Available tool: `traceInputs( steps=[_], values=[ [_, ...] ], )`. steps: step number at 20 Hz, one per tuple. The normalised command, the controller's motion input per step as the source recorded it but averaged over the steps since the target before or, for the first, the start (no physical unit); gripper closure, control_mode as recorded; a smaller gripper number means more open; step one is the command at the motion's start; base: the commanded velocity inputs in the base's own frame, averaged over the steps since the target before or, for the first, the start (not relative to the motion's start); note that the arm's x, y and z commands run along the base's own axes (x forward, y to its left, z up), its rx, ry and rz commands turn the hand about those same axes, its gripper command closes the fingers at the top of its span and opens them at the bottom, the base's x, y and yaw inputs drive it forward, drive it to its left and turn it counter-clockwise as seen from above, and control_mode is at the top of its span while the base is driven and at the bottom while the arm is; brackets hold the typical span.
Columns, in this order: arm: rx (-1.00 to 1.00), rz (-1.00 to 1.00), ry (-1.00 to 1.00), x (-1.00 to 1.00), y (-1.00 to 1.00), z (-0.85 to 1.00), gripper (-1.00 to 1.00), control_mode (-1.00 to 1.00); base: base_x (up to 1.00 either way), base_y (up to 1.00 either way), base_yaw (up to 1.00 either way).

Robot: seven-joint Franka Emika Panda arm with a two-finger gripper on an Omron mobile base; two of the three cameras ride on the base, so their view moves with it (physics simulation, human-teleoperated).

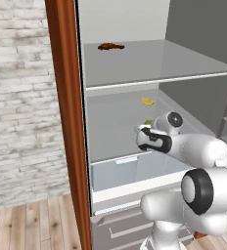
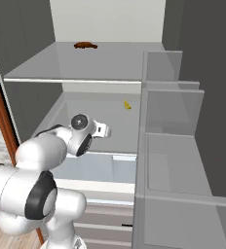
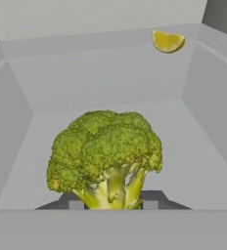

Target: Transport the steak and broccoli to the fridge. Place the steak on the rack containing meat and place the broccoli on the rack containing the vegetable, ensuring meats and vegetables are on different racks.

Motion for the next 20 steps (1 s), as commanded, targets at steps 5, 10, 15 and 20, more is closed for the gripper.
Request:
traceInputs(
  steps=[5, 10, 15, 20],
  values=[
    [0.00, 0.00, -0.01, 0.47, 0.00, -0.18, 1.00, -1.00, 0.00, 0.00, 0.00],
    [0.00, 0.00, -0.19, 0.42, 0.00, -0.09, -1.00, -1.00, 0.00, 0.00, 0.00],
    [0.00, 0.00, -0.08, 0.10, 0.00, 0.00, -1.00, -1.00, 0.00, 0.00, 0.00],
    [0.00, 0.00, 0.01, -0.15, 0.00, 0.15, -1.00, -1.00, 0.00, 0.00, 0.00]
  ],
)
